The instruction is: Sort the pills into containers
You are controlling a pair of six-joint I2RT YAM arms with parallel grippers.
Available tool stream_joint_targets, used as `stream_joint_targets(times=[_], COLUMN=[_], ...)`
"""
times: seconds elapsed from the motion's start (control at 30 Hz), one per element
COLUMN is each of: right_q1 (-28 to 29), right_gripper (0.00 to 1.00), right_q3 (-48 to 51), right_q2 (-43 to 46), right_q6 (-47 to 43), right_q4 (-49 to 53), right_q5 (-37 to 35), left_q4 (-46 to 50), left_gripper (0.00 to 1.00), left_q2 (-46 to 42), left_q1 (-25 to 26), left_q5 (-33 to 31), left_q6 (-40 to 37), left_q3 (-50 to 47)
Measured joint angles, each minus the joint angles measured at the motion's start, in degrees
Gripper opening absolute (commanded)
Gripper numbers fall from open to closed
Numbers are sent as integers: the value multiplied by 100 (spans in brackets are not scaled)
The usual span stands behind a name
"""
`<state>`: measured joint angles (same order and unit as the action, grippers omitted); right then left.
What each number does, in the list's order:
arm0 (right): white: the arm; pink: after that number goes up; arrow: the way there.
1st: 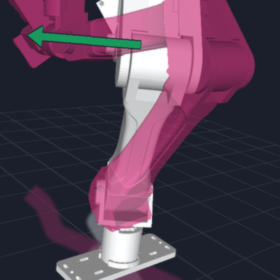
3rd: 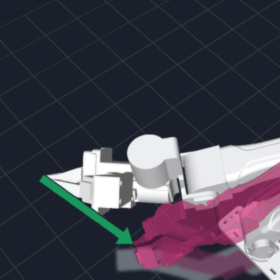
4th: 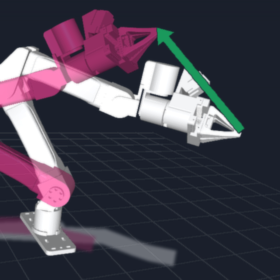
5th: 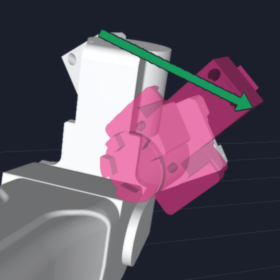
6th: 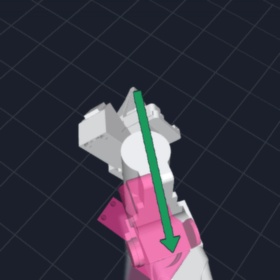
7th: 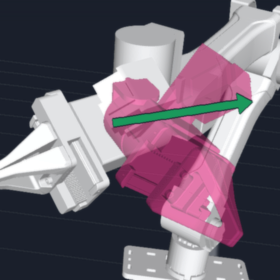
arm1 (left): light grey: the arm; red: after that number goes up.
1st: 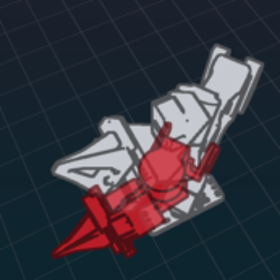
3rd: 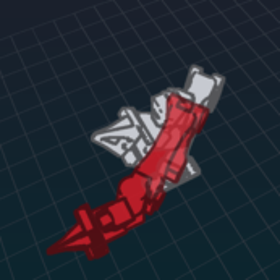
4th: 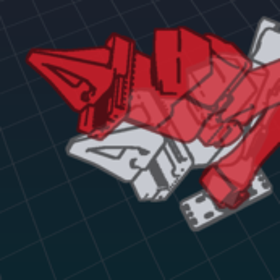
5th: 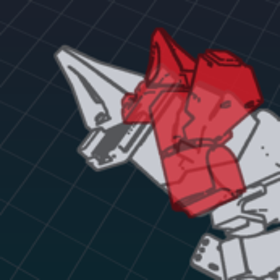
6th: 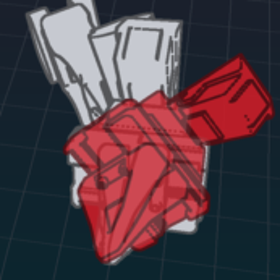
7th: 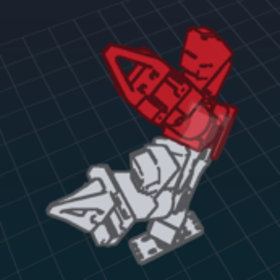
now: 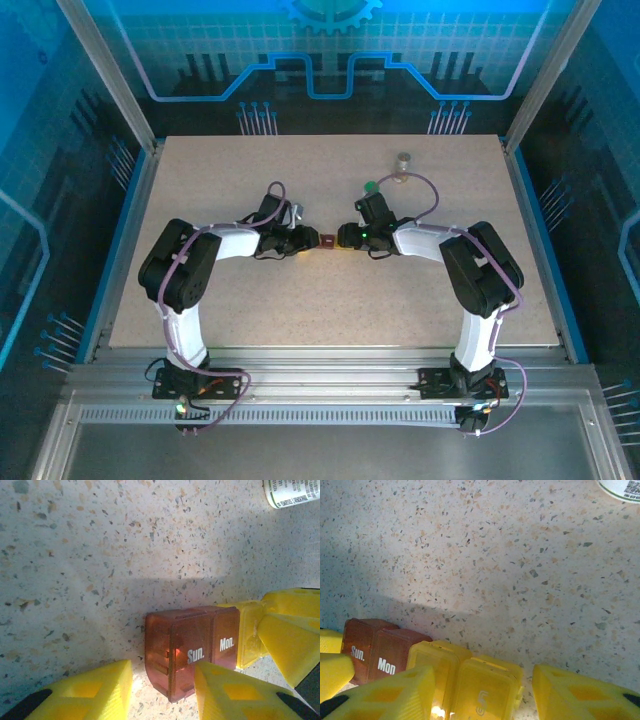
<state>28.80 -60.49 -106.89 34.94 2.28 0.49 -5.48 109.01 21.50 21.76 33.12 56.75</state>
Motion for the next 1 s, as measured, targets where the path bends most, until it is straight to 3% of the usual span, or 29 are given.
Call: stream_joint_targets(times=[0.27,0.57,1.0], right_q1=[-2,-76,-149], right_gripper=[54,54,54], right_q3=[-59,-188,-225], right_q2=[-50,-155,-188], right_q6=[-50,-129,-151], right_q4=[7,20,20], right_q5=[4,13,-9], left_q4=[98,391,380], left_gripper=[36,17,18], left_q2=[17,146,297], left_q1=[46,160,162], left_q5=[-31,-205,-247], left_q6=[-72,-365,-476], left_q3=[81,409,603])
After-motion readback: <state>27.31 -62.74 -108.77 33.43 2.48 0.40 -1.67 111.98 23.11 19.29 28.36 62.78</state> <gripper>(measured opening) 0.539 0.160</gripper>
